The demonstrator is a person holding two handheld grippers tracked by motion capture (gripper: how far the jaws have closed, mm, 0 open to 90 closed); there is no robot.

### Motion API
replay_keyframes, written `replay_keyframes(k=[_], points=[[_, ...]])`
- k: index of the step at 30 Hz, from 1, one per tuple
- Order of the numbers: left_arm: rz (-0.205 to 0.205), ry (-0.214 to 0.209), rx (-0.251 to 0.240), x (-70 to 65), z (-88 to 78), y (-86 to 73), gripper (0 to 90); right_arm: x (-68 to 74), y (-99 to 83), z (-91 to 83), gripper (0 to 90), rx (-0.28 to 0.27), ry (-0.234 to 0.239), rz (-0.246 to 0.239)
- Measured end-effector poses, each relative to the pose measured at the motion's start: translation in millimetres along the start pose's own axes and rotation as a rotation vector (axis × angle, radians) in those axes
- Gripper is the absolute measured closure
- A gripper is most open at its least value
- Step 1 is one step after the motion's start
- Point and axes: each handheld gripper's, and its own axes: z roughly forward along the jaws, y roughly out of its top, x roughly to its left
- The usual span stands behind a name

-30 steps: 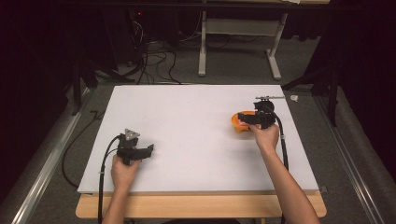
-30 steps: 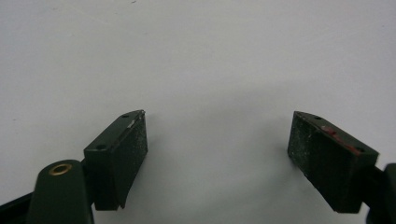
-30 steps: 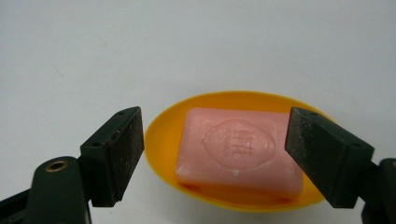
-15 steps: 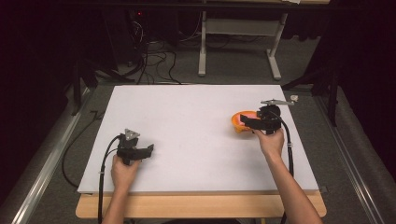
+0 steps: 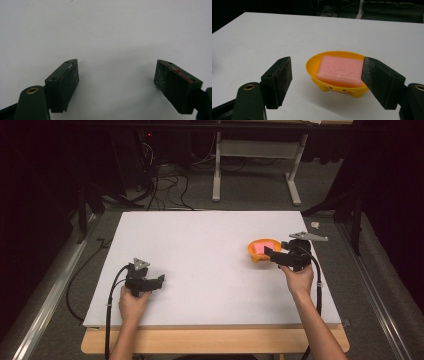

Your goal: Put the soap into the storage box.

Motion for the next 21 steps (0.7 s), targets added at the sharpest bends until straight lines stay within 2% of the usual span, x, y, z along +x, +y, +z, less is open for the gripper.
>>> replay_keyframes(k=[9, 21], points=[[0.0, 0.0, 0.0, 0.0, 0.0, 0.0, 20.4, 0.4, -13.3, -18.0, 26.2, -0.026, 0.014, -0.021], [0.0, 0.0, 0.0, 0.0, 0.0, 0.0, 20.4, -0.8, -40.6, -24.7, 27.7, -0.013, 0.042, -0.039]])
